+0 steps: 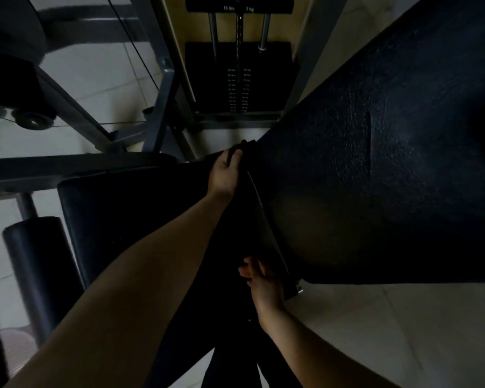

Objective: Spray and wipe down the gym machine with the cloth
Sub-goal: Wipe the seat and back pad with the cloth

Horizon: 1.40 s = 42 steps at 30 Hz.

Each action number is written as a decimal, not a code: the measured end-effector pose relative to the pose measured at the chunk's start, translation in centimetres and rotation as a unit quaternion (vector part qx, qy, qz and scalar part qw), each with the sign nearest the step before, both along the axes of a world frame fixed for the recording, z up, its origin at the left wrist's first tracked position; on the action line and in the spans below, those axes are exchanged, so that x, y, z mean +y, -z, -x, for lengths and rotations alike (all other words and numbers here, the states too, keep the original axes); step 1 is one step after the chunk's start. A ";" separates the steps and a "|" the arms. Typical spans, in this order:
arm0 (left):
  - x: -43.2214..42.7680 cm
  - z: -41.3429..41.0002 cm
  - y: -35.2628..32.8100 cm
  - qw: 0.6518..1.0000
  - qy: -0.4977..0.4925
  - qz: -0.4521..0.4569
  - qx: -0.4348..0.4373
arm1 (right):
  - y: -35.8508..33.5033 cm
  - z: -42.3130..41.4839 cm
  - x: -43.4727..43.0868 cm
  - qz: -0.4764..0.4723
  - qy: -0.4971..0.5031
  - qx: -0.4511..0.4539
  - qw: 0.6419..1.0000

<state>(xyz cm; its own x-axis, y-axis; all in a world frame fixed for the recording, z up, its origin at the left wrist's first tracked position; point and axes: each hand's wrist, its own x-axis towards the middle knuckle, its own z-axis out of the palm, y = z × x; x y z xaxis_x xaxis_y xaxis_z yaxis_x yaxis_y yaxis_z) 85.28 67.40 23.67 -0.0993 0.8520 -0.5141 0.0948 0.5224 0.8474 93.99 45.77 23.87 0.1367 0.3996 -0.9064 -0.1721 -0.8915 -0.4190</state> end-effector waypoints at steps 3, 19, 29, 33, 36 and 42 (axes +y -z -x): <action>-2.3 -0.2 0.3 0.998 -0.003 -0.039 0.050 | -0.2 0.0 -1.1 0.027 0.024 -0.009 0.999; -20.0 -2.7 0.0 0.963 0.154 -0.145 0.169 | -1.5 -3.5 -3.1 -0.073 0.145 -0.090 0.983; -9.4 -3.8 -0.7 0.993 -0.021 -0.101 0.065 | -0.4 -6.5 -3.0 -0.171 0.056 -0.042 0.983; -10.0 -3.9 -0.8 0.989 -0.002 -0.110 0.099 | -0.4 -6.2 -3.5 -0.191 0.069 -0.039 0.978; -12.3 -4.5 -1.4 0.988 -0.002 -0.111 0.111 | -0.6 -6.1 -3.6 -0.203 0.084 -0.031 0.975; -20.6 -6.5 -0.2 0.985 0.020 -0.139 0.103 | -0.6 -5.5 -3.8 -0.208 0.100 -0.065 0.971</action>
<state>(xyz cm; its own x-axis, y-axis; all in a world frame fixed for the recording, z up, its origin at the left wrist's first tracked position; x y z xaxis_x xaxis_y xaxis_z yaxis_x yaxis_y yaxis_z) 91.76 46.79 23.89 -0.1395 0.9624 -0.2329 0.2951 0.2649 0.9180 99.48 41.96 24.43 0.3509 0.6812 -0.6425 -0.2454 -0.5953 -0.7651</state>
